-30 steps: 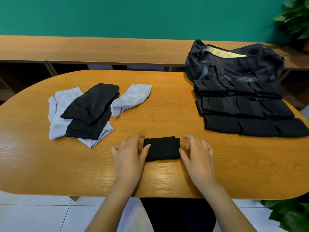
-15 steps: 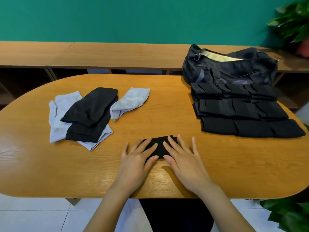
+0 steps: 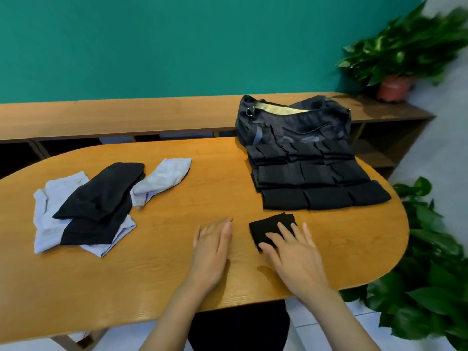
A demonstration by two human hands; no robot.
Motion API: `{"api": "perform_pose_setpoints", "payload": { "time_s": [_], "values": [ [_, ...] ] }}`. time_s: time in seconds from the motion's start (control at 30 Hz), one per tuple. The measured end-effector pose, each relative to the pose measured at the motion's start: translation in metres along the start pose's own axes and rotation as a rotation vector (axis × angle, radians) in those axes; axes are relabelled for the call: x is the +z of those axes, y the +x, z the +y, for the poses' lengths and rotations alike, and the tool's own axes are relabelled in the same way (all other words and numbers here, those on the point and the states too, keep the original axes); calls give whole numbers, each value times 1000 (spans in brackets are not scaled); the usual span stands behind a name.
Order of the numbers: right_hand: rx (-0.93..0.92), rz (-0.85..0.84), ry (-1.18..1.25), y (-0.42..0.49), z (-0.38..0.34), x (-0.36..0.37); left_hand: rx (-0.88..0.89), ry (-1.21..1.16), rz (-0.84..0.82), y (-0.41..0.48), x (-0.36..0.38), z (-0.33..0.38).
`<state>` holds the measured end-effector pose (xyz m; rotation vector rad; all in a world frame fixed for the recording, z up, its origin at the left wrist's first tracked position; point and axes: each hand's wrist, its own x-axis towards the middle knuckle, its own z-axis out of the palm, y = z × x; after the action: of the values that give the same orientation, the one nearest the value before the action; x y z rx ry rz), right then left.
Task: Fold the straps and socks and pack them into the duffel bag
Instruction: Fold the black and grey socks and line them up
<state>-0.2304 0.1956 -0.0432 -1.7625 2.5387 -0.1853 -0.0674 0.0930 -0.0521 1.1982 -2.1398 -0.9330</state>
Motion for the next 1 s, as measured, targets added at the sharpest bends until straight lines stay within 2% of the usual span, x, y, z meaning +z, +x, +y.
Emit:
{"api": "perform_pose_setpoints", "payload": {
  "time_s": [0.23,0.43,0.6,0.73,1.0],
  "values": [
    [353,120,-24,-20,104,-9,85,106,-136,9,62,37],
    [538,24,5,-11,171,-14,134,178,-199,15,97,55],
    [520,47,100,11,200,-10,148,191,-185,15,100,57],
    [496,32,70,18,203,-11,158,193,-176,16,98,55],
    [262,142,8,25,144,-28,149,177,-126,22,80,54]
  ]
}}
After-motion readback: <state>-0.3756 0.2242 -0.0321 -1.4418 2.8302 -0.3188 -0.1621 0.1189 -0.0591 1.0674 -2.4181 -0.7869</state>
